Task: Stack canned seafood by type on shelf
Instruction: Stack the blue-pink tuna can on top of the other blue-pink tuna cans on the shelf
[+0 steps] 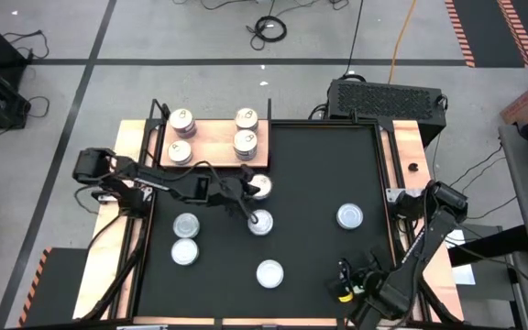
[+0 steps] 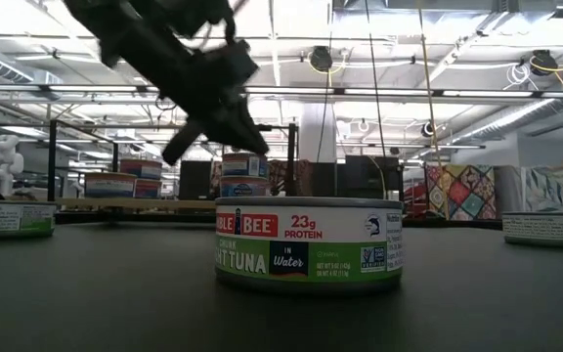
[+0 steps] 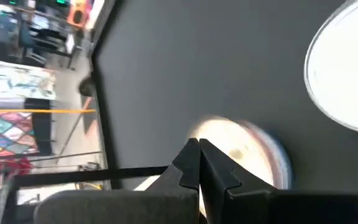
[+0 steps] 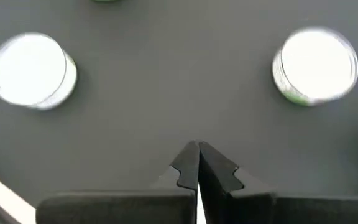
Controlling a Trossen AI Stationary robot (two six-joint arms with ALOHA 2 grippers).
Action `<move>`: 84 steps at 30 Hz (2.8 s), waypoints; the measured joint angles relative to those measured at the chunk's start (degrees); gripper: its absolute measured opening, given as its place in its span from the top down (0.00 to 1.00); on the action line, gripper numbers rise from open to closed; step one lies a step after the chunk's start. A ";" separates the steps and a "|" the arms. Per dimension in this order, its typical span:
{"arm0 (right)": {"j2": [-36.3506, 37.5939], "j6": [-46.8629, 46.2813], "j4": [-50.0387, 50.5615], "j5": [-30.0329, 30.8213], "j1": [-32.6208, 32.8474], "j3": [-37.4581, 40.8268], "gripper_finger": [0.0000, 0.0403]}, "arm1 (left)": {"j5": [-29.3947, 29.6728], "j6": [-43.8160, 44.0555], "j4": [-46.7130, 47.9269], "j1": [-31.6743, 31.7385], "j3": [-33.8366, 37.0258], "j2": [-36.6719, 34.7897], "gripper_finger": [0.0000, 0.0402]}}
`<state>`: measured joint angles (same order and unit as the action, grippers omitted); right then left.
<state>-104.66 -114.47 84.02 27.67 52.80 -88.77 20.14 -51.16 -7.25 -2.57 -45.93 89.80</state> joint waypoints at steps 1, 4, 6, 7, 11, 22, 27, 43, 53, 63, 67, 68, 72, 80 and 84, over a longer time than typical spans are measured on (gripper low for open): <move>0.00 0.91 -0.05 0.78 -0.55 0.00 1.00 | 1.09 0.69 0.08 -0.42 0.69 -1.01 1.00; 0.00 3.30 -0.65 1.32 -2.40 0.01 1.00 | 2.68 2.74 4.22 -1.09 2.25 -5.24 1.00; 0.00 4.72 -1.60 1.37 -3.44 0.01 1.00 | 2.94 4.88 6.11 -1.18 2.30 -8.51 1.00; 0.00 5.34 -2.17 1.35 -3.95 0.02 1.00 | 2.93 6.00 8.95 -1.20 2.33 -10.30 1.00; -0.29 7.92 -4.47 2.82 -5.40 0.07 1.00 | -1.07 11.99 21.45 0.43 2.51 -14.68 1.00; -0.94 20.88 -11.15 13.84 -8.24 0.07 1.00 | -11.14 12.87 22.91 3.30 5.44 -10.87 0.83; -0.98 23.70 -11.51 13.69 -8.92 0.07 1.00 | -11.13 11.20 18.98 3.30 5.39 -7.80 0.67; -0.96 25.26 -12.45 12.74 -9.97 0.07 1.00 | -9.33 10.27 13.50 3.34 5.44 -1.13 0.48; -0.96 25.57 -12.49 12.76 -9.99 0.07 1.00 | -6.47 10.21 11.56 3.28 5.34 0.35 0.51; -0.94 25.64 -12.70 12.83 -9.99 0.07 1.00 | -3.47 10.25 11.34 3.30 5.34 0.35 0.77; -0.92 25.63 -12.73 13.00 -9.99 0.07 1.00 | -1.94 10.30 10.81 3.30 5.34 0.35 0.91; -0.92 25.63 -12.73 13.00 -9.99 0.07 1.00 | -1.67 10.30 10.72 3.28 5.34 0.35 0.94; -0.92 25.63 -12.73 13.03 -10.08 0.07 1.00 | -0.33 10.36 10.58 3.34 5.34 0.35 0.98; -0.90 25.63 -12.71 13.06 -10.08 0.07 1.00 | 1.64 10.40 10.78 2.50 5.47 0.03 0.99; -0.90 25.63 -12.71 13.06 -10.08 0.07 1.00 | 2.35 10.54 11.27 1.30 5.51 -1.17 1.00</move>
<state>-105.56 -88.84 71.31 40.73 42.72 -88.71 22.49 -40.62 4.03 -1.27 -40.42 88.63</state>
